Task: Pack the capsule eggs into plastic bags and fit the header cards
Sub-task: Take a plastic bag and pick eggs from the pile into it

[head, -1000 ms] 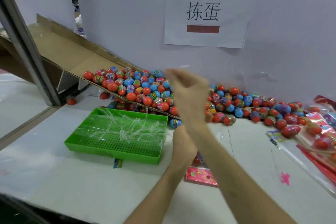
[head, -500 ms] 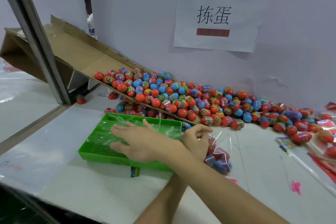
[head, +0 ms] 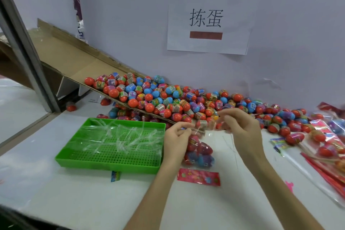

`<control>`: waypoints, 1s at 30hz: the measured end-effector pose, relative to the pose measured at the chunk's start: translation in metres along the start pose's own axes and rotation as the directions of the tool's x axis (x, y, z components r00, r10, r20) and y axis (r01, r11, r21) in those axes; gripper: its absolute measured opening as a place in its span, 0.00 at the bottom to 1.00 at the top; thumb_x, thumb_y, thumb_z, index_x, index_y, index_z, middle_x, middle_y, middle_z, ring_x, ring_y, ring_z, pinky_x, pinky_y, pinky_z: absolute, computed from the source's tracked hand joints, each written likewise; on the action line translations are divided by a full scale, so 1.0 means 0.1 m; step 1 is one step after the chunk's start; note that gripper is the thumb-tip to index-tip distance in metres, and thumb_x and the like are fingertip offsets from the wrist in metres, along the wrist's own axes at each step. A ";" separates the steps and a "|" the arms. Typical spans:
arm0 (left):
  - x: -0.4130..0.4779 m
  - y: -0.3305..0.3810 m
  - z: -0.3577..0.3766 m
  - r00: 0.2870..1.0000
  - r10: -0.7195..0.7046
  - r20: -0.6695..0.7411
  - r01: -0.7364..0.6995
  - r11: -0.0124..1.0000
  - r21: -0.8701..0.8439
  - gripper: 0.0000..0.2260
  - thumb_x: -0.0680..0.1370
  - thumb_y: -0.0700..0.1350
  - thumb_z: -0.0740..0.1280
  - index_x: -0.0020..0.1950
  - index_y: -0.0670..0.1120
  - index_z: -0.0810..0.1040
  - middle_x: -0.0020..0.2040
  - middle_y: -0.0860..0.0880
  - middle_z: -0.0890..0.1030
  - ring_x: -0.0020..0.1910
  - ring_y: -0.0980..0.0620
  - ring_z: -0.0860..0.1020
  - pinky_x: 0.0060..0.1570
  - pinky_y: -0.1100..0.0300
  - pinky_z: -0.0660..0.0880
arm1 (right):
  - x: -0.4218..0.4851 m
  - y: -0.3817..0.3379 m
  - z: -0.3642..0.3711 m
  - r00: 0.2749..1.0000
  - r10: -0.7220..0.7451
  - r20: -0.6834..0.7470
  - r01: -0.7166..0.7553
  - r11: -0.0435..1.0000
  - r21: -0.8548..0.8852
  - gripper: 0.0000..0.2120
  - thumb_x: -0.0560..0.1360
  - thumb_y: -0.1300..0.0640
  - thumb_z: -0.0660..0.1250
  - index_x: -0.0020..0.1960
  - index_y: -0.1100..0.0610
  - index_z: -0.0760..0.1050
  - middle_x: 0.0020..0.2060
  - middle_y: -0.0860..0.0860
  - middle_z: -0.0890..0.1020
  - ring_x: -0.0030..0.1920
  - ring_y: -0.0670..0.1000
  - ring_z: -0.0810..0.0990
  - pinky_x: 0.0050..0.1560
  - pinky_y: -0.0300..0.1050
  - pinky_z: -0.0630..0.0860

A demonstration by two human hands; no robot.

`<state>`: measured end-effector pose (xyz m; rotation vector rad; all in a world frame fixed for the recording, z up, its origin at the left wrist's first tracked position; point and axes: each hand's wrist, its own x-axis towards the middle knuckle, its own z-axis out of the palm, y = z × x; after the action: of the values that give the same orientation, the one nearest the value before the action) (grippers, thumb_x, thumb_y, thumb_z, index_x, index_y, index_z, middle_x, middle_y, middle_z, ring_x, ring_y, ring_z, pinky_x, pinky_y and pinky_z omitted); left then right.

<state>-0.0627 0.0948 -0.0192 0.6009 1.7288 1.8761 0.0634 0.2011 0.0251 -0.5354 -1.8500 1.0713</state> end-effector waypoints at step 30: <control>-0.06 0.09 0.06 0.983 -0.041 0.181 0.119 0.888 -0.443 0.10 0.84 0.45 0.64 0.62 0.46 0.83 0.57 0.43 0.87 0.58 0.46 0.85 0.56 0.51 0.81 | -0.13 0.26 -0.03 0.870 0.391 0.302 -0.449 0.881 0.153 0.07 0.80 0.53 0.70 0.55 0.48 0.84 0.50 0.44 0.87 0.53 0.45 0.85 0.45 0.41 0.83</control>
<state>-0.0547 0.0947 -0.0096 0.4745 1.1318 2.0114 0.0712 0.2069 -0.0027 -0.7158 -1.8497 1.6921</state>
